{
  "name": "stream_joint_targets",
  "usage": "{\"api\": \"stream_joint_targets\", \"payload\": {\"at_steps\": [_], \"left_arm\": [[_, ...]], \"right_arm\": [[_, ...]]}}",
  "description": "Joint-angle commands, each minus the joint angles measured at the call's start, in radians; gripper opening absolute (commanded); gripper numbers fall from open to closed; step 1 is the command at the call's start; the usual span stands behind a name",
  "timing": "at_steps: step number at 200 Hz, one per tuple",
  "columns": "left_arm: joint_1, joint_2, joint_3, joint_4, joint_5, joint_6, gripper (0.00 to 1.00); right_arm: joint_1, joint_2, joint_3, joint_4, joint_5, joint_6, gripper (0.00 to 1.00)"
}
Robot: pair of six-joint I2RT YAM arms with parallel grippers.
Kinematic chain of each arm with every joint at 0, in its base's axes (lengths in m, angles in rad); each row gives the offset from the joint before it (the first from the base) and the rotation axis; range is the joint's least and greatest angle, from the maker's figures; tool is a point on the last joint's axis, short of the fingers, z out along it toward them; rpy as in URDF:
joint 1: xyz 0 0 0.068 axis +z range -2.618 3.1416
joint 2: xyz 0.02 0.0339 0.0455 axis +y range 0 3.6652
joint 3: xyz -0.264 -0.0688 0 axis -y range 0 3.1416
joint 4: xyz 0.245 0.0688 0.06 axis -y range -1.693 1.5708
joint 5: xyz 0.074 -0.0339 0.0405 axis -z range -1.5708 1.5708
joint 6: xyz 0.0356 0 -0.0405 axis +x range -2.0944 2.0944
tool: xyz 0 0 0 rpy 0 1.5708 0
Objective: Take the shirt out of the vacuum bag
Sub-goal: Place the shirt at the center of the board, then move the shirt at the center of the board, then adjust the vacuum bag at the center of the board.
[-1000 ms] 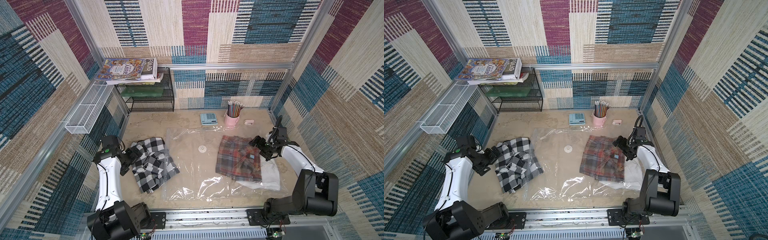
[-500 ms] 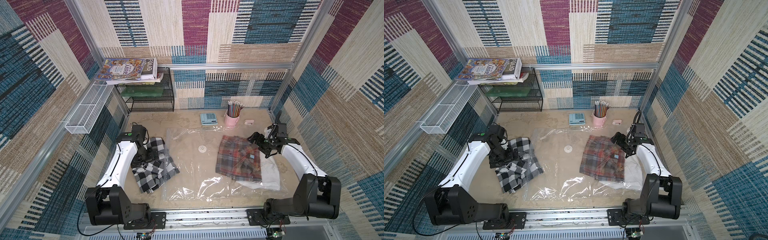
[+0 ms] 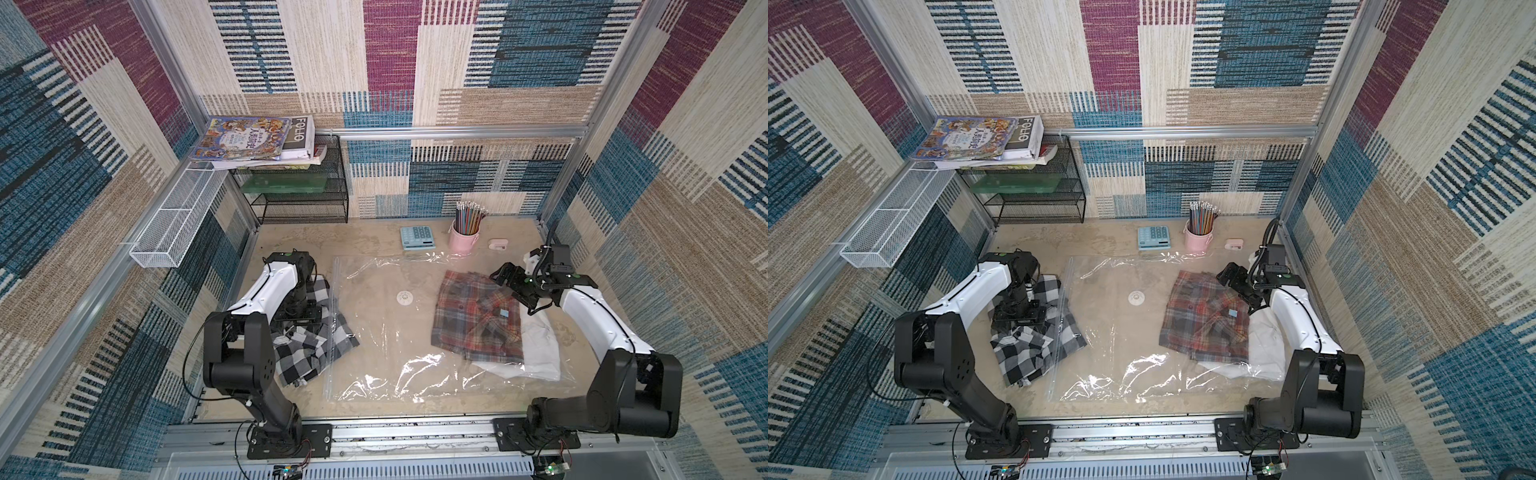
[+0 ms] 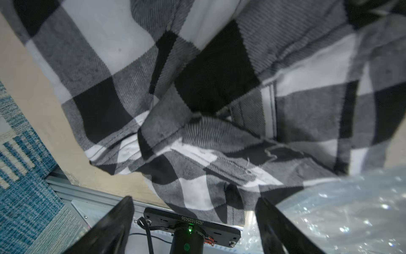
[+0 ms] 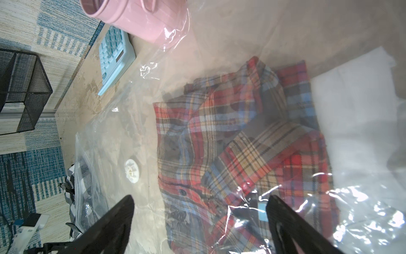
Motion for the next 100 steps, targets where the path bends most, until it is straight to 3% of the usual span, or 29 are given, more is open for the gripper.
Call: {"api": "stream_joint_targets", "payload": {"at_steps": [1,45,100], "left_arm": [[-0.007,0.074,0.029,0.009,-0.023,0.027,0.86],[-0.012,0.215,0.081,0.035,-0.020,0.052,0.83],[0.024,0.396,0.211,0.037,0.002,0.062,0.80]], "right_arm": [[0.005,-0.009,0.008,-0.011,-0.020,0.003,0.96],[0.095,-0.027,0.018,-0.023,0.000,0.008,0.96],[0.351,0.006,0.030,0.016,0.015,0.074,0.96]]}}
